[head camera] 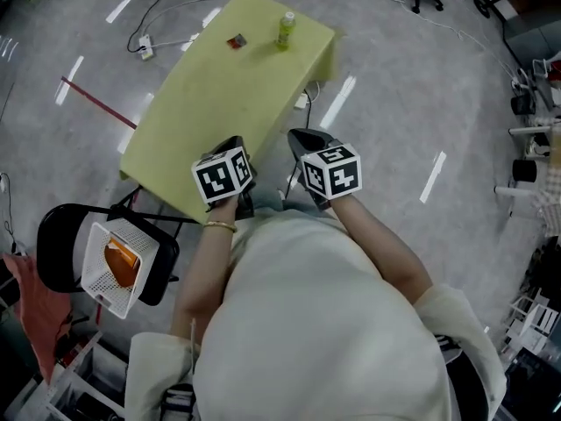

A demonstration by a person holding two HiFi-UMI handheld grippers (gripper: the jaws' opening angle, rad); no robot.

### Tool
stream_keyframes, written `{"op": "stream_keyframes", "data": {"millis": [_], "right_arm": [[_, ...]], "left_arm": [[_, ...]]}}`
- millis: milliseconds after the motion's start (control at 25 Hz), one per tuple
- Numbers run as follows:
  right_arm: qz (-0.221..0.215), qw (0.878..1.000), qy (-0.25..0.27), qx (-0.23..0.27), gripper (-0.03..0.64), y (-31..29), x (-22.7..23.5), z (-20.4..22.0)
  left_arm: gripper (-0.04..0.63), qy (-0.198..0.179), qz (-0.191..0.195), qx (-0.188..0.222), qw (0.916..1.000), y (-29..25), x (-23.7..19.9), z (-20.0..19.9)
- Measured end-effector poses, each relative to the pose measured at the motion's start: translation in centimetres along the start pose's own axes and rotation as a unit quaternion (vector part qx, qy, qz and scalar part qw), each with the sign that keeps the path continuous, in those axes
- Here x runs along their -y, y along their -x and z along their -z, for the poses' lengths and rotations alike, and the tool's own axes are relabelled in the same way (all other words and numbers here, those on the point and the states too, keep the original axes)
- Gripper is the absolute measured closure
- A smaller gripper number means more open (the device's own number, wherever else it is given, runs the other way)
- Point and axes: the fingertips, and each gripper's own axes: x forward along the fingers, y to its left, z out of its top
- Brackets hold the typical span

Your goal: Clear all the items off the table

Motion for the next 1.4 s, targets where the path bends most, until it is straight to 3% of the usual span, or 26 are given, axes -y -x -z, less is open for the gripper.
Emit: {"op": "stream_keyframes", "data": {"millis": [640,1040,1400], "right_arm": [[0.048,0.997,-0.057,0.011,0.618,0.4,8.8,-0.9],[0.043,0.996,-0.078,-0.004,0.618,-4.3,15.2,-5.0],[0.029,0.995,-0.090,-0.024,0.618,-10.6,18.9,-7.1]], "left_arm": [[0.586,-0.044,0.032,-0.020,0.9983,-7.9,5.0,-4.8],[0.586,-0.069,0.063,-0.016,0.9955,-16.4,7.8,-10.8],[0.584,-0.095,0.071,-0.021,0.9927,-25.6,7.4,-14.6]]}}
